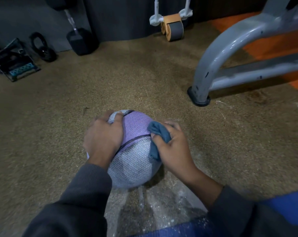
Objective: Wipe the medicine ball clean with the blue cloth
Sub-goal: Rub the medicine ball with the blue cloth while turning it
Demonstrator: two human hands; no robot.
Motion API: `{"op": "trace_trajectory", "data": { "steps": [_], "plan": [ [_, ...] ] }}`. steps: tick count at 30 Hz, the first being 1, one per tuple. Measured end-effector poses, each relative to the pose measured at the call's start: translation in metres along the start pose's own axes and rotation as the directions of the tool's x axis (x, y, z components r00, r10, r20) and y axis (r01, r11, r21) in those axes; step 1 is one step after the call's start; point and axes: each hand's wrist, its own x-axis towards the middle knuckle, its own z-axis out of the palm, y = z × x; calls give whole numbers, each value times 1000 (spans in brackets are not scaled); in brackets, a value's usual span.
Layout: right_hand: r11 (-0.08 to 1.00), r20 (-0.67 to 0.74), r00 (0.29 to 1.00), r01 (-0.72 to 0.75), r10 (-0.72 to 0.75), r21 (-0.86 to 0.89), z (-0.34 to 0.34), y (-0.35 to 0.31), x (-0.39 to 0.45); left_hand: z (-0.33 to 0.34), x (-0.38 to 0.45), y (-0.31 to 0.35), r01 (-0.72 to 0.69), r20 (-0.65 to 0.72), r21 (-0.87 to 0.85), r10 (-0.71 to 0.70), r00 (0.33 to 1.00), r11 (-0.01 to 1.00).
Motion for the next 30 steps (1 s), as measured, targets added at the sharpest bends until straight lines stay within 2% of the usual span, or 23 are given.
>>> {"op": "trace_trajectory", "data": {
  "steps": [3,5,7,10,12,13,17,19,20,22,24,25,27,29,30],
  "plan": [
    [954,107,972,226,-209,-195,7,-14,-18,1,1,-1,4,5,-6,-4,1000,1000],
    [923,165,946,313,-280,-224,9,-15,-24,0,1,-3,-4,9,-9,4,1000,1000],
    [957,106,965,252,-238,-146,9,-7,-18,0,2,-5,-9,16,-2,9,1000,1000],
    [999,-3,1000,-25,25,33,3,7,2,1,4,-5,12,7,-12,-12,1000,1000],
    [993,-12,993,-117,117,33,1,7,7,2,4,-5,29,3,-20,-29,1000,999],
    [996,-7,996,-87,87,0,2,6,3,2,5,-5,31,3,-17,-31,1000,999],
    [954,108,970,233,-216,-187,10,-14,-21,2,5,-10,8,-12,-11,-8,1000,1000],
    [947,132,958,275,-255,-165,12,-12,-22,1,4,-15,-1,-16,-23,0,1000,1000],
    [967,106,970,232,-221,-106,12,-8,-18,0,4,-17,-1,-19,-29,1,1000,1000],
    [999,16,999,34,-35,21,9,6,-5,-1,4,-18,12,-32,-43,-13,999,999],
    [989,-9,990,-138,139,43,5,12,4,0,4,-17,20,-39,-52,-22,999,998],
    [991,-6,991,-135,135,14,4,11,4,0,4,-15,16,-38,-49,-18,999,999],
    [997,31,998,48,-46,-60,7,-2,-7,1,5,-15,3,-31,-31,-4,1000,1000],
    [949,121,961,267,-249,-167,13,-21,-19,1,5,-18,-38,-27,-18,38,999,999],
    [920,155,940,333,-305,-208,17,-24,-19,1,5,-20,-62,-26,-20,62,998,998]
  ]
}}
